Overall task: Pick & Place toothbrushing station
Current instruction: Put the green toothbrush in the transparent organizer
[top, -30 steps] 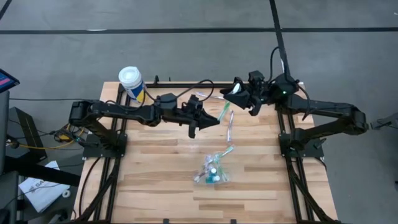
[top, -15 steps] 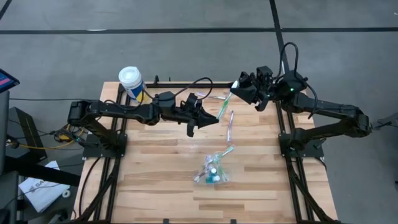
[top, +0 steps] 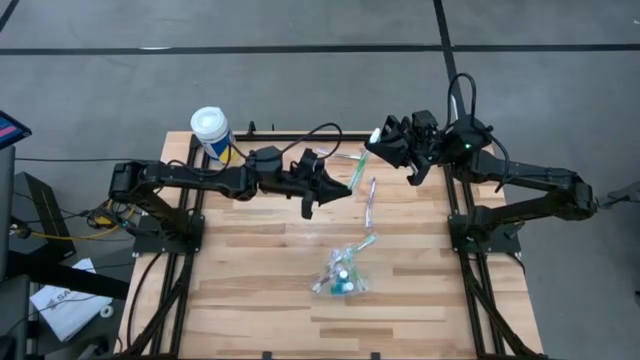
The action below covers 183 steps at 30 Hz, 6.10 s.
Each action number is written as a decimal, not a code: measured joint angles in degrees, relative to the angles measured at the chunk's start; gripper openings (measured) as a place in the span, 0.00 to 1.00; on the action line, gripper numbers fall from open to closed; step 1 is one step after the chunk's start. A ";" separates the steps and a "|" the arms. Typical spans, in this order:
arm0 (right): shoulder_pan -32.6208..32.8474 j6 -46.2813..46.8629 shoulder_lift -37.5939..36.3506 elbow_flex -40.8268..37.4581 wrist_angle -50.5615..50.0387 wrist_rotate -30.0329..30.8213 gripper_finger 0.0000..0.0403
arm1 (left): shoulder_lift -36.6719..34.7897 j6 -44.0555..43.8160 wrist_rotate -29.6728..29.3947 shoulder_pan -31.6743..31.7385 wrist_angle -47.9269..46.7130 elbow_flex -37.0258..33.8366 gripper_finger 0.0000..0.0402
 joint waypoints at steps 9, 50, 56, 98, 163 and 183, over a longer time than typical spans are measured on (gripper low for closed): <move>-3.01 -2.22 -3.70 -0.02 -6.98 -1.34 0.01 | -0.54 9.44 0.58 1.92 -4.08 0.00 0.40; 52.68 19.72 1.14 -27.36 -7.19 74.90 0.00 | -9.90 17.65 0.42 16.27 -23.23 -0.07 0.43; 53.42 26.23 8.36 -27.42 -6.50 74.07 0.00 | -9.90 17.48 0.39 16.31 -23.26 -0.09 0.42; 54.73 34.72 30.82 -27.39 14.89 69.52 0.60 | -9.88 17.41 0.35 17.57 -23.30 -0.11 0.42; 32.56 71.54 8.13 -27.34 -45.90 38.05 0.50 | 0.74 17.47 6.49 16.27 -37.22 -4.57 0.42; 24.03 59.09 12.14 -27.34 -32.59 30.67 0.45 | 0.44 17.00 7.43 16.31 -37.35 -4.57 0.42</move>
